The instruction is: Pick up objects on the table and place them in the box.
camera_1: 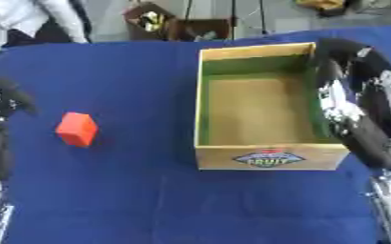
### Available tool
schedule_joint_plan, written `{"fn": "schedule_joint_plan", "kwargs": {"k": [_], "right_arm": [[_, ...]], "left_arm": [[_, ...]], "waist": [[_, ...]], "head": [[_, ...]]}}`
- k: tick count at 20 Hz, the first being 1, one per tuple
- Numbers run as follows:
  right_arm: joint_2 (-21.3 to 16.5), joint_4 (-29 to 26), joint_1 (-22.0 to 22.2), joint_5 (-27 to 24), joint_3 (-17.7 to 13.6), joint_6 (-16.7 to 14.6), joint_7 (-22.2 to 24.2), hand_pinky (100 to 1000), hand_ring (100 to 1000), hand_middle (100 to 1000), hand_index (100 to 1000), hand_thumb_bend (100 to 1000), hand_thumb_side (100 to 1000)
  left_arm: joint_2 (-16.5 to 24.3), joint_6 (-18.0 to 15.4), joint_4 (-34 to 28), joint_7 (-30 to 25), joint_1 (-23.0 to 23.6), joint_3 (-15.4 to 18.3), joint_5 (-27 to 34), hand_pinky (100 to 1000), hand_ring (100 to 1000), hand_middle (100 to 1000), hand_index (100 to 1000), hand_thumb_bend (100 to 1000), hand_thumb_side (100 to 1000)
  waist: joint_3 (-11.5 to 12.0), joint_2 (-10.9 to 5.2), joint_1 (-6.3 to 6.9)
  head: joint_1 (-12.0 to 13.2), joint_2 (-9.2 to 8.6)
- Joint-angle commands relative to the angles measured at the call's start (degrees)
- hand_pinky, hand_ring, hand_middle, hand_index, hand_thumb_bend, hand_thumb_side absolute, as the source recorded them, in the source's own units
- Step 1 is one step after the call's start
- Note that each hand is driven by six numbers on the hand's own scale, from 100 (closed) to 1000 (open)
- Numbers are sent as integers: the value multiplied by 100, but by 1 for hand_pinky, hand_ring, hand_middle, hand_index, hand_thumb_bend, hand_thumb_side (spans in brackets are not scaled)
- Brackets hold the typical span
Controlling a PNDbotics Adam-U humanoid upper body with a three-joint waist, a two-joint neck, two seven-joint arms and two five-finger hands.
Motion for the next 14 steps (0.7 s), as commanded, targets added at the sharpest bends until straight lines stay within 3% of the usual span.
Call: {"fn": "schedule_joint_plan", "kwargs": {"k": [1,14], "right_arm": [[-48,-114,-60,-44,-14,-8,-1,958,842,618,812,100,612],[-53,-114,-48,-48,-20,-11,-29,957,842,616,812,100,608]], "left_arm": [[60,6,-98,-3,-30,31,-7,393,488,524,828,100,1000],[177,0,-98,43,-41,96,-140,395,493,534,838,100,999]], "waist": [[5,-128,-17],[10,-147,-9]], "head": [[-10,-27],[-14,-20]]}}
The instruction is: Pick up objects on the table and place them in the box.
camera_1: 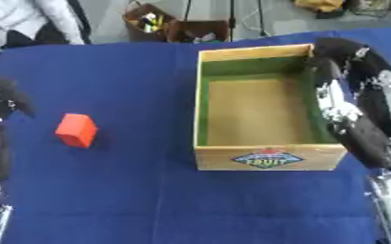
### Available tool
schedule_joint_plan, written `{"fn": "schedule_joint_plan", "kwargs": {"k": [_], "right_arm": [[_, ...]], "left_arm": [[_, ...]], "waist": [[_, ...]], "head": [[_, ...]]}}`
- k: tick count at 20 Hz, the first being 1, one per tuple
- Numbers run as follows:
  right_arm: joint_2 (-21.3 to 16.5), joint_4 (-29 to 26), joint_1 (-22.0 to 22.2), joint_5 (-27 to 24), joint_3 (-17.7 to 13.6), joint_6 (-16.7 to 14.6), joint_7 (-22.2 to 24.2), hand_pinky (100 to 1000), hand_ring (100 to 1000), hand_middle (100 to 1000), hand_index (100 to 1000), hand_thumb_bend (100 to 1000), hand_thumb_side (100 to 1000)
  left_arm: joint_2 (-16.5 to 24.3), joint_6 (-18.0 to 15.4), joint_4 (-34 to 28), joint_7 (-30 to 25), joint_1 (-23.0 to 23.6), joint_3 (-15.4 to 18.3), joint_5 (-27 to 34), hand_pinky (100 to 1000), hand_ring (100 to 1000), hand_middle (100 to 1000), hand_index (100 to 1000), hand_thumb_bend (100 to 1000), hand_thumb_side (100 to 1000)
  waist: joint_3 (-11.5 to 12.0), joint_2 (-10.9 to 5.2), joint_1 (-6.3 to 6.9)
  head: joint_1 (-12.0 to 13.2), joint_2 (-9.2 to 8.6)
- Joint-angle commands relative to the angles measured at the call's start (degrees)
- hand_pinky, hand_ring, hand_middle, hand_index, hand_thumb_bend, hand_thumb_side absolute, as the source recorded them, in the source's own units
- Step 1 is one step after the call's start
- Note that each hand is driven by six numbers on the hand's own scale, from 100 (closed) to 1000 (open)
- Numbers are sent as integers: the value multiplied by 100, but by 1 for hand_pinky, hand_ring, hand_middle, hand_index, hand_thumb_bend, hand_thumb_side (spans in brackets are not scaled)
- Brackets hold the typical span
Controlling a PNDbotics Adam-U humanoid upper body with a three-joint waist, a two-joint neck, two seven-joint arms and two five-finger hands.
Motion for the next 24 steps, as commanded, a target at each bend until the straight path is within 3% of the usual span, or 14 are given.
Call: {"fn": "schedule_joint_plan", "kwargs": {"k": [1,2,7,17,24], "right_arm": [[-53,-114,-49,-44,-20,-3,-20,957,842,616,812,100,608],[-81,-114,-12,-41,-15,10,-14,958,842,616,812,100,604],[-179,-114,65,-20,-19,31,-20,958,843,616,812,100,605],[-194,-114,77,-35,4,41,7,959,844,615,812,100,605],[-177,-114,63,-57,25,45,36,959,844,615,812,100,605]], "left_arm": [[132,1,-98,32,-41,60,-53,395,493,534,838,100,999],[182,-30,-98,3,-91,15,-87,424,534,583,879,100,935],[791,167,-98,-370,-544,-5,-463,434,561,595,887,100,882],[2233,1049,-98,-1257,-882,-50,-1351,472,595,635,917,100,806],[3212,1546,19,-1860,-1057,-134,-1953,527,650,688,946,100,800]], "waist": [[9,-137,-10],[41,-184,40],[74,-249,144],[37,-241,148],[-6,-245,122]], "head": [[-10,-20],[-36,60],[-108,191],[-107,185],[-73,147]]}}
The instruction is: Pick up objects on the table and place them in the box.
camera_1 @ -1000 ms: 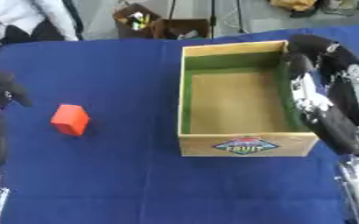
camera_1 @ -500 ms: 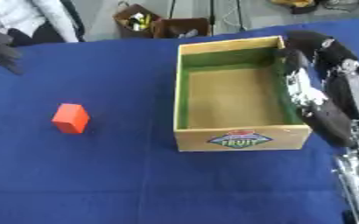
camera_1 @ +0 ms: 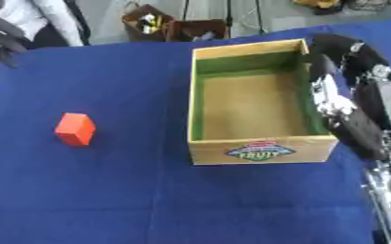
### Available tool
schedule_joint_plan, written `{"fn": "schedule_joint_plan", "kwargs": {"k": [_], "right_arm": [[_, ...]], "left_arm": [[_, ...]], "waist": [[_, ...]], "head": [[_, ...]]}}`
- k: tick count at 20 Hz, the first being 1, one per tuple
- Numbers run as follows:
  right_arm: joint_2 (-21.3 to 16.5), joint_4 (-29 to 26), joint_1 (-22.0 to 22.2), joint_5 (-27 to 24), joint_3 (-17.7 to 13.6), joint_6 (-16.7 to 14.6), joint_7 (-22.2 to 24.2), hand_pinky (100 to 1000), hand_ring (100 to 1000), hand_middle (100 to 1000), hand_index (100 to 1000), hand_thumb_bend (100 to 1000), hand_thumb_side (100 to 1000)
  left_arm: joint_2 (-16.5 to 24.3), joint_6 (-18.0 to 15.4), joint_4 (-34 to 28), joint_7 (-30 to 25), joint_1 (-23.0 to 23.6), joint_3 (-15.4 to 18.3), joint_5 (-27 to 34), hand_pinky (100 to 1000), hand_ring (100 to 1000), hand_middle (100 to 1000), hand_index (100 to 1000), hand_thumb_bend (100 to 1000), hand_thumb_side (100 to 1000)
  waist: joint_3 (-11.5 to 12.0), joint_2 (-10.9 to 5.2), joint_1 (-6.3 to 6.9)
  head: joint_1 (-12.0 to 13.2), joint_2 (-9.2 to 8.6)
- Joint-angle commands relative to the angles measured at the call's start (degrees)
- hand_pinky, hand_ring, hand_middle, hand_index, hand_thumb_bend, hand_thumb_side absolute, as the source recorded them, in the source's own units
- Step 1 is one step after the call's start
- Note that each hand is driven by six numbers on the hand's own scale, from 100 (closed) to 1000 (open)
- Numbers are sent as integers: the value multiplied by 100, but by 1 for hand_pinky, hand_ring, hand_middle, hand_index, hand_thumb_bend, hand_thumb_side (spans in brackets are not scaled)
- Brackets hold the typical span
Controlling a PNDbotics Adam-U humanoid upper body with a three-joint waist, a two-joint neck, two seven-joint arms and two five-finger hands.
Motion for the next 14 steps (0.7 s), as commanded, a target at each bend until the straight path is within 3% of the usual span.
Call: {"fn": "schedule_joint_plan", "kwargs": {"k": [1,8,14], "right_arm": [[-70,-114,-46,-59,24,-8,26,959,844,615,812,100,605],[-49,-114,-55,-92,60,-4,74,960,844,614,812,100,605],[-63,-114,-52,-107,77,0,103,961,845,614,812,100,607]], "left_arm": [[639,112,45,-282,-126,-15,-289,548,672,709,955,100,802],[1570,-168,581,-890,-292,-114,-725,629,751,773,970,100,804],[1852,-436,1187,-1427,-480,-257,-937,691,798,818,999,130,835]], "waist": [[-7,-105,-36],[-66,-104,-57],[-93,-98,-43]], "head": [[27,-13],[79,-40],[85,-46]]}}
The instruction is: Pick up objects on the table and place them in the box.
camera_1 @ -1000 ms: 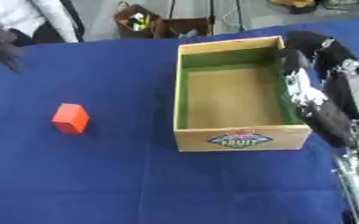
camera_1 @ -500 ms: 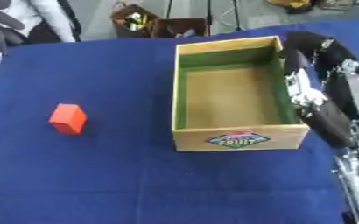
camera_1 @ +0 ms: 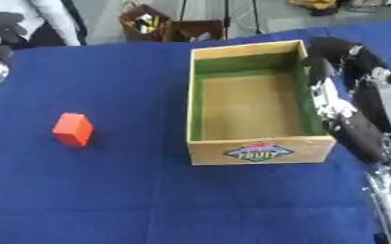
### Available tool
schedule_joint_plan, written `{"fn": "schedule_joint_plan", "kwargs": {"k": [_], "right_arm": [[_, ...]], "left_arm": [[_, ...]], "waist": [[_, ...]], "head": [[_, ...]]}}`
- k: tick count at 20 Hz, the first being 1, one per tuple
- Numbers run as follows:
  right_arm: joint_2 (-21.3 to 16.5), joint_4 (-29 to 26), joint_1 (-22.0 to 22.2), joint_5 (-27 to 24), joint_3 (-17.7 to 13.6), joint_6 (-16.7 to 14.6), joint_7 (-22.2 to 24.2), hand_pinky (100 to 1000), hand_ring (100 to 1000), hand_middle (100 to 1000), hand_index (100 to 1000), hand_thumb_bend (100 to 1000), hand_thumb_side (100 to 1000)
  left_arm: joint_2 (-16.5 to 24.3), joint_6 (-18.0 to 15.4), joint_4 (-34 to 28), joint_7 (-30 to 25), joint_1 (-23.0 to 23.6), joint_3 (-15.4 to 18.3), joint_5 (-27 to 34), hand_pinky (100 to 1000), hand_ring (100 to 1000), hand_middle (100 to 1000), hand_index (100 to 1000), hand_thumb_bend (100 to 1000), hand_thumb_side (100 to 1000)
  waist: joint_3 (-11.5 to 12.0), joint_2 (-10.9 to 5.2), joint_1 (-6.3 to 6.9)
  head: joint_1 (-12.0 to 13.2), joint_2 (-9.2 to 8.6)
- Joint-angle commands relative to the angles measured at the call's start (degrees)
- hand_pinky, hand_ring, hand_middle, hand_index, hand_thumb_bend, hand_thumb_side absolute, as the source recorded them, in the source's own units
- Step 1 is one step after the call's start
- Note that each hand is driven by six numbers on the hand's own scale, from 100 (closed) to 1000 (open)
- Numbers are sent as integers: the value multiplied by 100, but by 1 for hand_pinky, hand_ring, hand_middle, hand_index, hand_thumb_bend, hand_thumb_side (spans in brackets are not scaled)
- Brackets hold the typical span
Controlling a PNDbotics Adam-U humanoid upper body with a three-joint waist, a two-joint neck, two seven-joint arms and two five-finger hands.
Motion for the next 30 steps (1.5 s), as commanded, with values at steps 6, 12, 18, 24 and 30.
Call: {"fn": "schedule_joint_plan", "kwargs": {"k": [6,12,18,24,30], "right_arm": [[-88,-114,-57,-42,12,-17,42,962,846,613,812,100,600],[-113,-114,-54,-43,25,-13,60,963,846,612,812,100,612],[-123,-114,-65,-59,51,-13,98,964,847,610,810,100,606],[-131,-114,-61,-79,68,-12,131,965,847,608,809,100,609],[-132,-114,-60,-99,86,-13,161,966,847,607,808,100,606]], "left_arm": [[416,-316,483,-750,-272,-101,-352,741,832,860,1000,272,849],[439,-434,689,-1241,-456,-186,-642,782,865,896,1000,549,928],[384,-667,1085,-1664,-724,-448,-971,799,872,883,1000,712,888],[310,-874,1332,-2037,-989,-630,-1190,819,871,903,1000,796,816],[198,-1170,1628,-2250,-1278,-856,-1679,838,885,925,1000,776,759]], "waist": [[-15,-69,3],[-32,-36,16],[-72,-9,26],[-99,10,44],[-137,25,61]], "head": [[29,-49],[36,-77],[49,-115],[63,-124],[82,-140]]}}
